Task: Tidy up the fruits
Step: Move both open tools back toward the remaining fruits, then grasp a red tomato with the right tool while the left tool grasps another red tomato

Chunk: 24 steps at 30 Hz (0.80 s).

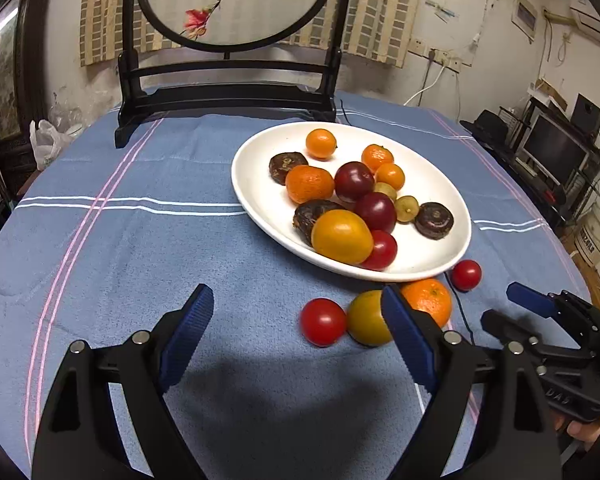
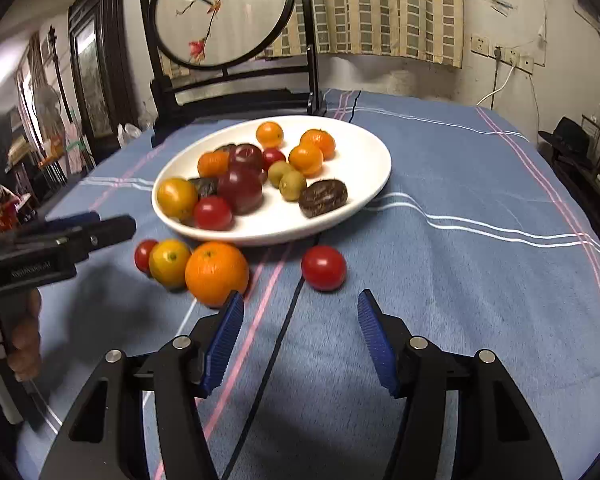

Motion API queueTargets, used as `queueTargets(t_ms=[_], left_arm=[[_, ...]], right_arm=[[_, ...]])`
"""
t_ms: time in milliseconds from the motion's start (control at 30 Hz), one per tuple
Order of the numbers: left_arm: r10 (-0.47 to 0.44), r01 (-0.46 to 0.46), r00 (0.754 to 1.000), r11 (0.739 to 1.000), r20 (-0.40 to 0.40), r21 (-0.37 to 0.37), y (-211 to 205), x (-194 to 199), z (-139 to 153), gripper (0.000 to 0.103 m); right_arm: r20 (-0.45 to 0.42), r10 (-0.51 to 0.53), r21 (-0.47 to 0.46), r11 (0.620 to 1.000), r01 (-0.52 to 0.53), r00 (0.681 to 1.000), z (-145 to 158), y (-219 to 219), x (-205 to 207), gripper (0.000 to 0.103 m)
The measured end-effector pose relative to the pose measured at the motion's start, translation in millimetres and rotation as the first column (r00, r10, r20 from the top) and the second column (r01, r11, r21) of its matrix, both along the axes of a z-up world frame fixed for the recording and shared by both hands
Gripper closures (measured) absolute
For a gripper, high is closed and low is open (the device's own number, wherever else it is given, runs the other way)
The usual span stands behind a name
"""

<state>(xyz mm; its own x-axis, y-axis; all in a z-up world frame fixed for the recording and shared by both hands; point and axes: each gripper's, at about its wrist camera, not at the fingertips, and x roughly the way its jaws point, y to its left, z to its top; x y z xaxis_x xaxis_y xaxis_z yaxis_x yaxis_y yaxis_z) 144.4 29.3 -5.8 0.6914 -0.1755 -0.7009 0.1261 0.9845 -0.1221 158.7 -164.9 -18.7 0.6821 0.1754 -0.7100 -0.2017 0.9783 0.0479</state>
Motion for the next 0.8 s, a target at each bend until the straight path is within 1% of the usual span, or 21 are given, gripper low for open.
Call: queueTargets(t_ms=[100,200,300,433,500,533,567,600,633,800], left_arm=[[-0.015,0.015,1.0,1.0,0.002,0.006,-3.7,-1.6,1.6,0.019],[-0.027,0.027,1.0,1.0,-0.002,0.011,-7.1,-2.8,1.0,0.016],[-0.045,0.045,0.999,0.999,-0.01,0.016,-10.1,-3.3,0.4,0.016],[-0.056,0.056,0.998,0.998,-0.003,0.008,-10.2,-6.0,2.2,0.016],[-0.057,0.057,0.998,0.998,-0.012,0.002,-9.9,-5.2,1.0,0.015],[-0.058,0.058,0.998,0.998,-0.02,-0.003,-9.9,-4.3,-0.1,0.015],[-0.059,0.059,0.998,0.998,-0.028,-0.006,-9.9,-3.3,-1.3,0.015],[-0.06,0.06,0.998,0.998,-0.033,-0.009,-9.8,-2.5,-2.1,0.015],[-0.061,0.06,0.997,0.998,-0.04,-0.014,-9.5,-1.9,-2.9,0.015],[-0.075,0.074,0.996,0.997,-0.047,-0.018,-11.2,-2.3,-4.2,0.015]], right_arm=[[-0.027,-0.022,-0.001,1.0,0.022,0.999,-4.0,-2.9,2.6,0.043],[-0.086,-0.055,-0.013,0.998,0.054,0.995,-12.1,-6.2,15.1,0.043],[-0.116,-0.072,-0.028,0.997,0.07,0.991,-18.6,-6.7,28.2,0.043],[-0.121,-0.075,-0.069,0.995,0.067,0.99,-21.3,0.8,47.3,0.043],[-0.118,-0.078,-0.067,0.995,0.071,0.99,-21.9,2.7,53.9,0.043],[-0.115,-0.078,-0.071,0.995,0.071,0.99,-22.2,3.9,57.0,0.047],[-0.11,-0.077,-0.072,0.995,0.07,0.991,-21.3,4.5,58.4,0.053],[-0.106,-0.079,-0.069,0.995,0.072,0.991,-20.6,4.4,59.0,0.071],[-0.102,-0.08,-0.064,0.995,0.074,0.992,-19.3,3.6,58.6,0.072],[-0.099,-0.102,-0.031,0.995,0.099,0.99,-16.9,-5.4,48.0,0.073]])
